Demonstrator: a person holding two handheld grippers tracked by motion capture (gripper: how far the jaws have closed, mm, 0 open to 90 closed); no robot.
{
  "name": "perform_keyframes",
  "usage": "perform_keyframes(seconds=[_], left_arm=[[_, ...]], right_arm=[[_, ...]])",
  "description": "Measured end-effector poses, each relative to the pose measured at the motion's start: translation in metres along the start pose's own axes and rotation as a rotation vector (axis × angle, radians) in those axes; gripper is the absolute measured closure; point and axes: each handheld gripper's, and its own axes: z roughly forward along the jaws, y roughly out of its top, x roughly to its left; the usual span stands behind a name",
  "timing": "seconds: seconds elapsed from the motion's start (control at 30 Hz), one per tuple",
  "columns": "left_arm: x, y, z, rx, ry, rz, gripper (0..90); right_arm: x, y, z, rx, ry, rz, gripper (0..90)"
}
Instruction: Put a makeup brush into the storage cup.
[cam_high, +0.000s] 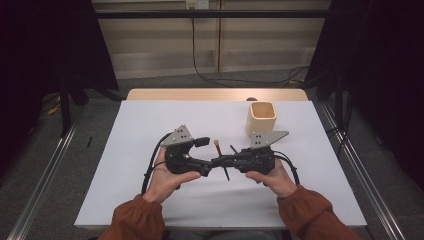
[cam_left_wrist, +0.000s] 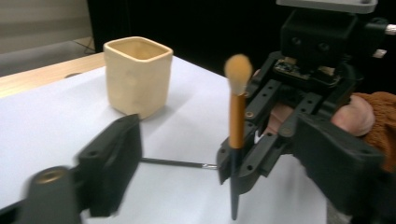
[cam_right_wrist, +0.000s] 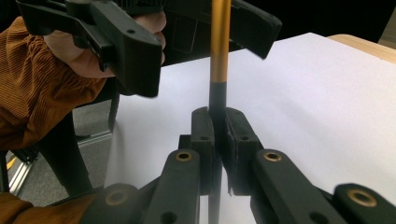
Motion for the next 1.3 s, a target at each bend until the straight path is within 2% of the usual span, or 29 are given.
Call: perform_keyframes(seconds=[0.1, 0.3, 0.37, 0.4, 0.43, 0.57, 0.73, 0.77, 0.93, 1.07, 1.3], left_arm=[[0.001, -0.002, -0.002, -0.006, 0.019, 0.009, 8.5], [0.002, -0.005, -0.008, -0.017, 0.017, 0.002, 3.3], [0.003, -0.007, -0.013, -0.045, 0.002, -0.017, 3.3], [0.004, -0.007, -0.015, -0.067, -0.015, -0.011, 3.2], [0.004, -0.007, -0.017, -0.062, -0.013, -0.001, 2.8], [0.005, -0.01, -0.023, -0.079, 0.02, -0.008, 2.9], [0.007, -0.019, -0.029, -0.066, 0.067, 0.008, 2.9], [0.007, -0.021, -0.03, -0.067, 0.066, 0.01, 3.0], [0.01, -0.027, -0.036, -0.082, 0.113, 0.015, 2.9], [0.013, -0.033, -0.042, -0.074, 0.132, 0.026, 2.9], [0.016, -0.042, -0.055, -0.085, 0.164, 0.021, 2.3]], right_arm=[[0.0, 0.0, 0.0, -0.005, -0.001, 0.004, 83.7], [0.0, -0.001, -0.001, -0.006, -0.004, 0.003, 83.7], [0.0, -0.001, -0.001, -0.003, -0.007, 0.003, 83.6], [0.0, -0.001, -0.002, -0.003, -0.009, 0.003, 83.7], [0.0, -0.001, -0.002, -0.004, -0.009, 0.004, 83.6], [0.0, -0.002, -0.002, -0.004, -0.011, 0.007, 83.6], [-0.001, -0.002, -0.004, -0.012, -0.015, 0.009, 83.6], [-0.001, -0.002, -0.005, -0.01, -0.017, 0.011, 83.7], [-0.002, -0.003, -0.007, -0.014, -0.026, 0.016, 83.6], [-0.003, -0.002, -0.009, -0.02, -0.036, 0.016, 83.6], [-0.007, -0.001, -0.016, -0.034, -0.059, 0.02, 83.6]])
